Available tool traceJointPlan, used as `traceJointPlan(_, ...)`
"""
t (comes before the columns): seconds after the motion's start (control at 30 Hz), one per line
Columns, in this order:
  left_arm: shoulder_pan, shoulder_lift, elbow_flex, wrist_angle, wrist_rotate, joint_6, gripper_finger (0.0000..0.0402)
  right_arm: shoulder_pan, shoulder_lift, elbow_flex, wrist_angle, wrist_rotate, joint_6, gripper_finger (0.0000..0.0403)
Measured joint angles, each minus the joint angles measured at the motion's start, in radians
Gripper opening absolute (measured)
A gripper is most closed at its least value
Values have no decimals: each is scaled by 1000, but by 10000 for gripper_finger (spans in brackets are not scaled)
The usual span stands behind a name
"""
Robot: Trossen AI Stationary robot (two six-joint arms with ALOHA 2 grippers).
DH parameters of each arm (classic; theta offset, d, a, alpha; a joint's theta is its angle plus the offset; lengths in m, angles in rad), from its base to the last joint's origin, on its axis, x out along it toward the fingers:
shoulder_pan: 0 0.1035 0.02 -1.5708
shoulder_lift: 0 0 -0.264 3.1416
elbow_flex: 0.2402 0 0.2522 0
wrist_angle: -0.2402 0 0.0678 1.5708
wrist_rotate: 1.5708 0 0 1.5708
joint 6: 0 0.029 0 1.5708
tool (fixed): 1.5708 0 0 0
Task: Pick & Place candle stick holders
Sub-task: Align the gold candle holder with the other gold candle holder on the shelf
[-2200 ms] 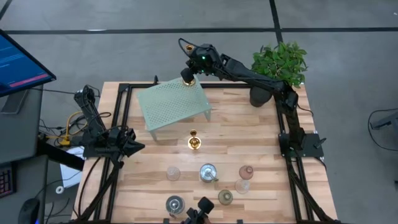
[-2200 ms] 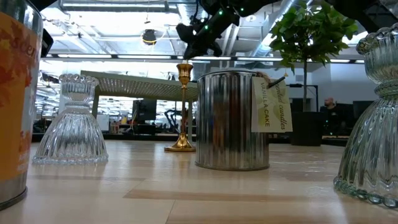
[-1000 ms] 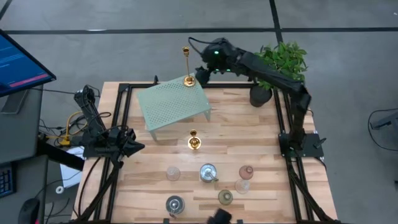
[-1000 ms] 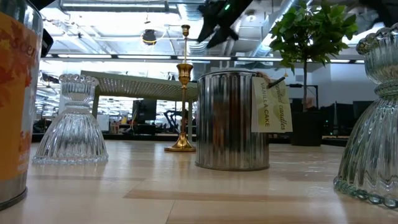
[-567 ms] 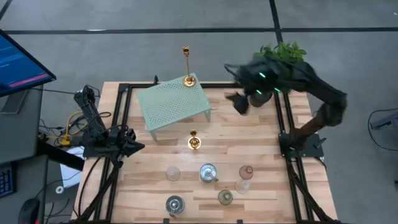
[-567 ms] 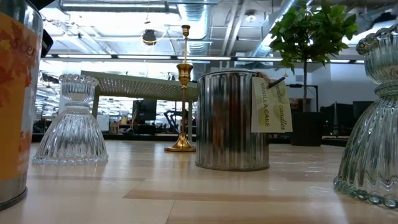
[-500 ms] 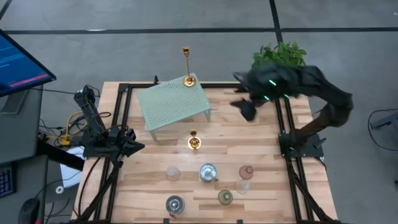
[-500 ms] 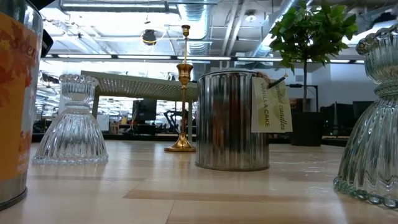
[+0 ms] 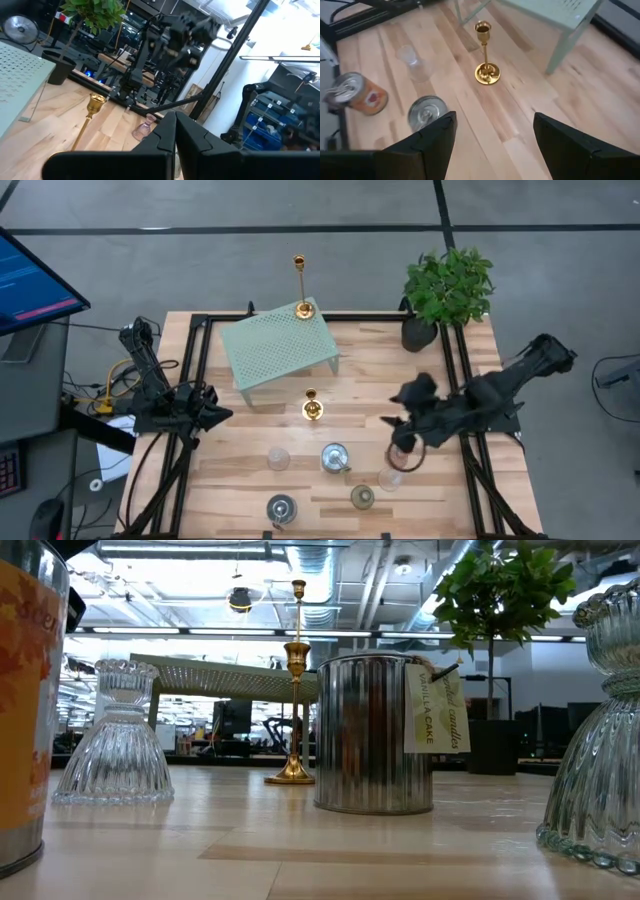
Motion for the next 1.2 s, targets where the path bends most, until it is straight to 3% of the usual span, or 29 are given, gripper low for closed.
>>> traceJointPlan(0.2, 0, 0, 0, 0, -2, 2, 8, -84, 1, -294, 496, 14, -227, 255)
traceJointPlan(0.43, 0, 0, 0, 0, -2, -5, 8, -259, 32, -512, 1025, -216, -499, 255)
traceJointPlan(0.67, 0, 0, 0, -1, -2, -5, 8, -371, 174, -519, 1218, -363, -613, 255)
traceJointPlan(0.83, 0, 0, 0, 0, -2, -5, 8, -412, 291, -519, 1355, -377, -662, 255)
traceJointPlan(1.2, 0, 0, 0, -1, -10, -5, 8, -508, 448, -495, 1449, -527, -681, 255)
